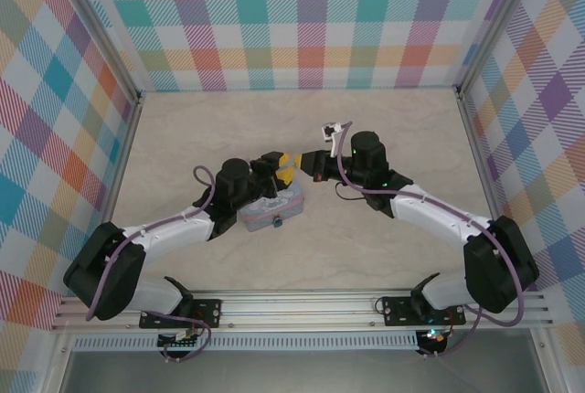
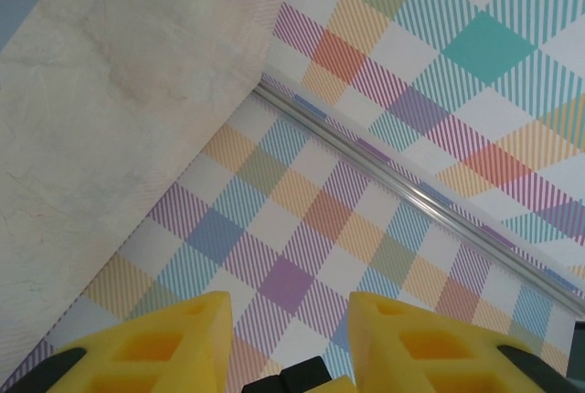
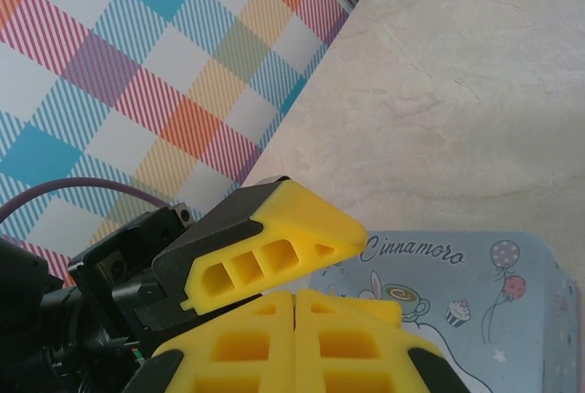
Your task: Unlock a padlock with a key
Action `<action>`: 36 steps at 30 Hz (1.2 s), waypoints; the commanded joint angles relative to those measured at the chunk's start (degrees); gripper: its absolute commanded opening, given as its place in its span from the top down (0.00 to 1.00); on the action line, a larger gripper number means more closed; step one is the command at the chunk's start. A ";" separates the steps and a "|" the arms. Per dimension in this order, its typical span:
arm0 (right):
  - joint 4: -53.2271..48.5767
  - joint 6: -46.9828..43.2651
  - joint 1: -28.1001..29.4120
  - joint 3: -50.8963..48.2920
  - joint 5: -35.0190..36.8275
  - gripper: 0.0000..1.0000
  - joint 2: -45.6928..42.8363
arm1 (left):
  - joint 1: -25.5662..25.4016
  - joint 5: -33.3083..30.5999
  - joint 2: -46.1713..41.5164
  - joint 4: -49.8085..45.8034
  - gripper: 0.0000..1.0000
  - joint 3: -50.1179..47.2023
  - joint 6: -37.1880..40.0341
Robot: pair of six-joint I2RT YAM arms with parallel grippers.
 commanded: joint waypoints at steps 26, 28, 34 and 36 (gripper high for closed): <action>6.03 3.43 1.96 3.54 -2.63 1.00 5.53 | -0.71 0.94 -0.44 3.08 0.57 -0.69 -8.60; 6.17 3.75 2.08 2.90 -2.38 1.00 5.29 | -0.71 0.64 -0.45 3.48 0.58 -0.91 -8.78; 6.74 4.24 2.26 1.47 -2.15 1.00 4.61 | -0.71 0.40 -0.45 3.70 0.63 -1.22 -9.05; 6.54 4.17 2.26 1.22 -1.98 1.00 4.23 | -0.71 0.16 -0.53 3.67 0.67 -1.40 -9.13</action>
